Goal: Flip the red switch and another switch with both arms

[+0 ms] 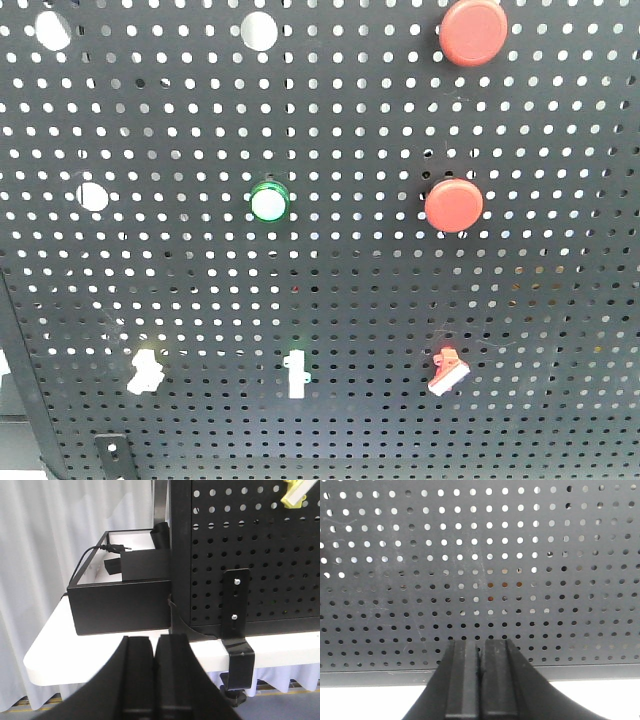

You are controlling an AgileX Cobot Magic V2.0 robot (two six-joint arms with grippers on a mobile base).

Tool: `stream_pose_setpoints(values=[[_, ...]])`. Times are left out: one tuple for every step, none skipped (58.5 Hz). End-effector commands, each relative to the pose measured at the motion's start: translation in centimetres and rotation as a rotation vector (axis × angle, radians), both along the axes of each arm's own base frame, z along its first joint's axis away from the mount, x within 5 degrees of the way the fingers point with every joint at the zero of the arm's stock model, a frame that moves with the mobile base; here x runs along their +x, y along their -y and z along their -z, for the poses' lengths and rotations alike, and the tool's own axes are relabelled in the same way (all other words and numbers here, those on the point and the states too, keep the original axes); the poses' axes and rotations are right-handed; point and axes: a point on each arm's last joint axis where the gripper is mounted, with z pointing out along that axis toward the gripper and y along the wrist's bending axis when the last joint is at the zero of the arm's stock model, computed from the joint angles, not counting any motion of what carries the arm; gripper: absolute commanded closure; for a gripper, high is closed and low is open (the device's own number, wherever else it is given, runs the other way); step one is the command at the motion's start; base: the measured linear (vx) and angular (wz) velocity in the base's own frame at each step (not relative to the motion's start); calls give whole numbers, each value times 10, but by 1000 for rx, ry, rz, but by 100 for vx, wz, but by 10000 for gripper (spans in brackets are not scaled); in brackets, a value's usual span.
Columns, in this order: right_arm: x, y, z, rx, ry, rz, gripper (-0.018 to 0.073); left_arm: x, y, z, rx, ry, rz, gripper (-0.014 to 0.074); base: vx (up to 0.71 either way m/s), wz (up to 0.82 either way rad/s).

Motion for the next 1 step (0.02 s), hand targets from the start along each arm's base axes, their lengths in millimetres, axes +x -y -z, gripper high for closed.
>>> stream_pose_setpoints(values=[[-1, -1, -6, -13, 78, -5, 566, -1, 0, -4, -18, 89, -1, 594, 0, 0]])
